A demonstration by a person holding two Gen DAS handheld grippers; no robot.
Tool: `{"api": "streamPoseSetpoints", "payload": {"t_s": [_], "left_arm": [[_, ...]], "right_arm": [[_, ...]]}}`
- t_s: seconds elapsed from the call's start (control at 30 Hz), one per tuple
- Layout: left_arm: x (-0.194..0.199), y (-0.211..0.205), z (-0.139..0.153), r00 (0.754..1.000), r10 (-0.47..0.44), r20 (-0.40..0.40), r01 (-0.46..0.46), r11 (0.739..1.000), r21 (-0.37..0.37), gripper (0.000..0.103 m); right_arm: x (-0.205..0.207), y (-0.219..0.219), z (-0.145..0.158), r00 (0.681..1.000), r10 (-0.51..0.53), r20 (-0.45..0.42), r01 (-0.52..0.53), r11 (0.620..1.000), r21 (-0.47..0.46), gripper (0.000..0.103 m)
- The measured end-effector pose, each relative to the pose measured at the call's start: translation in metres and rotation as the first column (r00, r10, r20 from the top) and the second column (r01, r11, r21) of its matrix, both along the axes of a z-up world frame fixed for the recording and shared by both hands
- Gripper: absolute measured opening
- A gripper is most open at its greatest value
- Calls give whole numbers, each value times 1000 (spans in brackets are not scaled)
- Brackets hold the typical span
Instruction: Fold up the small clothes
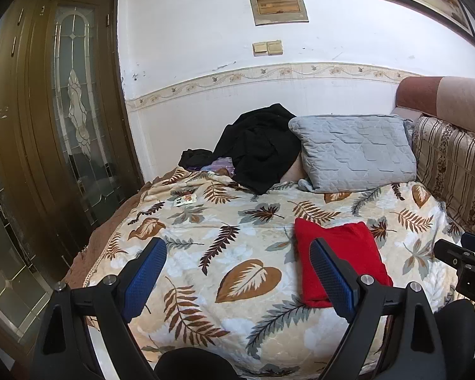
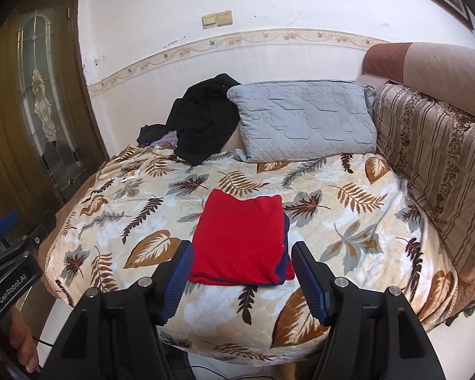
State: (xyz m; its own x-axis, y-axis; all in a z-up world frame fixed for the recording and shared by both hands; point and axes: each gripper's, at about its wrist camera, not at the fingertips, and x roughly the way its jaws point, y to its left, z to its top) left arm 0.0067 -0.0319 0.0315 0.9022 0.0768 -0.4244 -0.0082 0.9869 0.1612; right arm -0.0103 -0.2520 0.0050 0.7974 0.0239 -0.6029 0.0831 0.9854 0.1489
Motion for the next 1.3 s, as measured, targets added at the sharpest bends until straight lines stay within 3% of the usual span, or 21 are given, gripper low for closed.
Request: {"api": "streamPoseSetpoints", "payload": {"t_s": [1.3], "left_arm": [[25,12,-16,999,-8,-37,7,1000,-20,92]], "right_arm": [[31,11,-10,999,-5,-34,4,1000,-16,68]]}}
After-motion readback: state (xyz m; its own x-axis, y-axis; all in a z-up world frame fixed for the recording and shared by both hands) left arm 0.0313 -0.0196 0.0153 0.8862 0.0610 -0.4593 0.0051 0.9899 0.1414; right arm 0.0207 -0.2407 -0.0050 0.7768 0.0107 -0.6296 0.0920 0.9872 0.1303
